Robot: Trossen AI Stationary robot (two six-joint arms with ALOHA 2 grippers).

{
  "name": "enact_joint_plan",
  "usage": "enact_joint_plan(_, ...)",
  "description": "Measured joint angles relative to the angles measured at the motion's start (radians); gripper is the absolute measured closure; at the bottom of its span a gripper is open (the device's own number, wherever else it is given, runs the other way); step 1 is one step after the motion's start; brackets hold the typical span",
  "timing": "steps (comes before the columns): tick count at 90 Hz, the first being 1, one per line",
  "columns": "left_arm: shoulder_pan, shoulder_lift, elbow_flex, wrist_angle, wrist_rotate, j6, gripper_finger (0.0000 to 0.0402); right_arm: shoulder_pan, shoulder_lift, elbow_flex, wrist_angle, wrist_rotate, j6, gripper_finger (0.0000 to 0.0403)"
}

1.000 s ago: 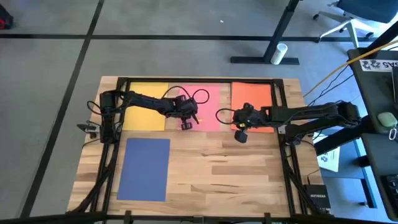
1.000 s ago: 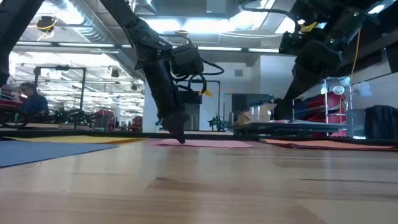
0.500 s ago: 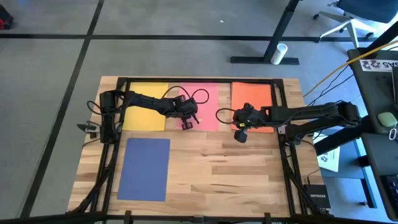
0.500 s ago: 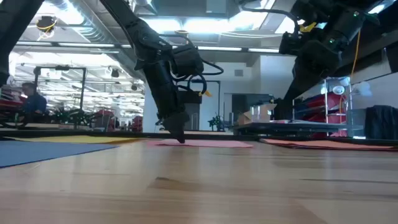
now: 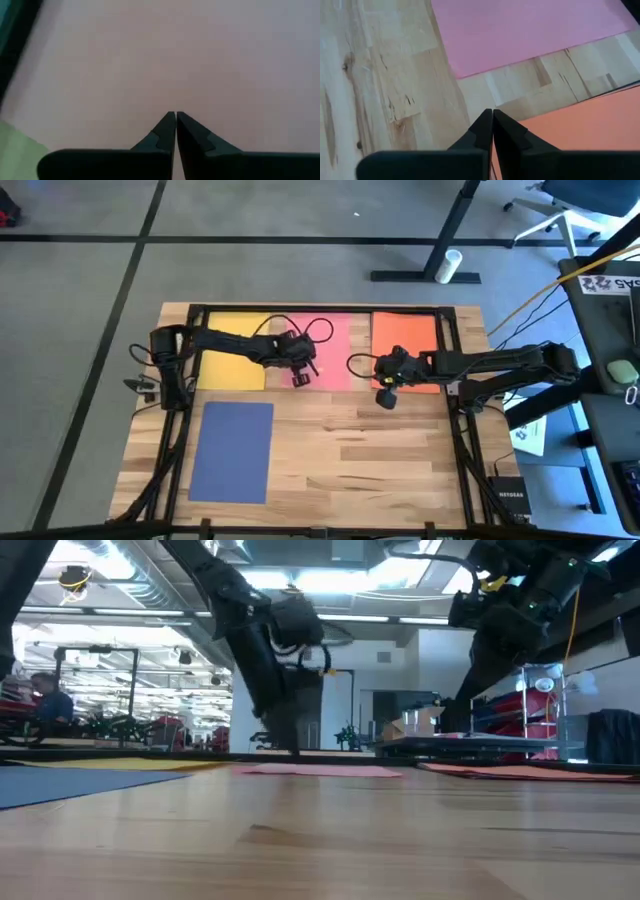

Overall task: Organize paper
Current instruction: Move the pink paper to the top center of the table, then move the orange paper to the bottom center of the table

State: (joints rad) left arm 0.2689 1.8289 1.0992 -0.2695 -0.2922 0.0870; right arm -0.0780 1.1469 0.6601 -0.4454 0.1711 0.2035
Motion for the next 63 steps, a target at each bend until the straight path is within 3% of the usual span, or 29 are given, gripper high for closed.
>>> enact_joint_plan(28, -0.061, -0.029, 0.002, 0.04, 0.004, -0.029, 0.0402, 0.0, 0.005, 0.0, -0.04, -0.032, 0.003, 0.0322)
enact_joint_plan(63, -0.224, -0.03, 0.002, 0.206, 0.007, -0.082, 0.0402, 0.0, 0.235, 0.0, -0.01, 0.005, -0.041, 0.0315)
